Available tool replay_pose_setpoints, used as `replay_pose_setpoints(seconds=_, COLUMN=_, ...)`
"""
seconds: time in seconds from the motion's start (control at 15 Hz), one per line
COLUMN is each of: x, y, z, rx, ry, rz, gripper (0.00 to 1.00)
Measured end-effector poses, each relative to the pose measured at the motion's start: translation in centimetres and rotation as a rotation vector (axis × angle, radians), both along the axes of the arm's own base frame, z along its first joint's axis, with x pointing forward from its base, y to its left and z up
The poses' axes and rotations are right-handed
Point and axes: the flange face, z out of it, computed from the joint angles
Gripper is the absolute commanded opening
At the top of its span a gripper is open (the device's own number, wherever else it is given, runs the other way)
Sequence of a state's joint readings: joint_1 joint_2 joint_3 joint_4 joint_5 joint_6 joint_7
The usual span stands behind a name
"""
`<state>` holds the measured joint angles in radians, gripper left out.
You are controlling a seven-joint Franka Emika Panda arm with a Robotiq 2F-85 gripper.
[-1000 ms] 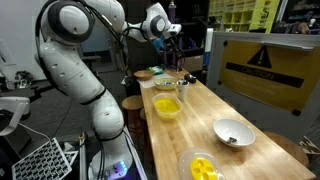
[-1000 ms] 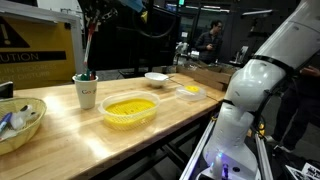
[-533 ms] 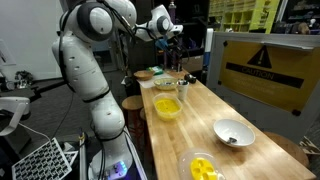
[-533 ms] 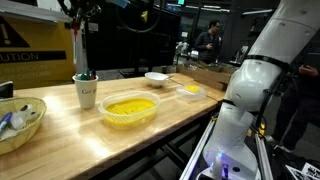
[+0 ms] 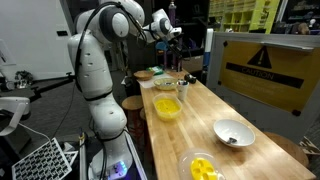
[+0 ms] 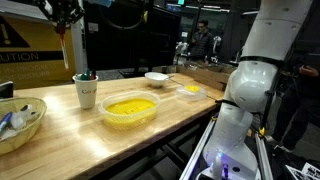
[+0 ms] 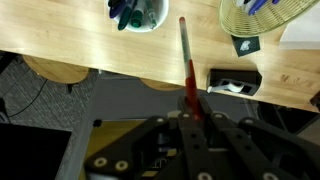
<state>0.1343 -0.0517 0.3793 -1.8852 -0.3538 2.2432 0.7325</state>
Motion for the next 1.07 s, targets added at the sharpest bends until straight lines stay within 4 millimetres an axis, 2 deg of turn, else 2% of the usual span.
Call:
replay_pose_setpoints(seconds=0.67, x=-1.4, y=3.8, z=-1.4, rx=-0.127, ry=-0.015, rz=0.148, gripper=0.03)
replay_pose_setpoints(seconds=1.07, x=-1.0, y=6.0, z=-1.9, rx=-0.164, ry=0.015, rz=0.213, gripper=0.03)
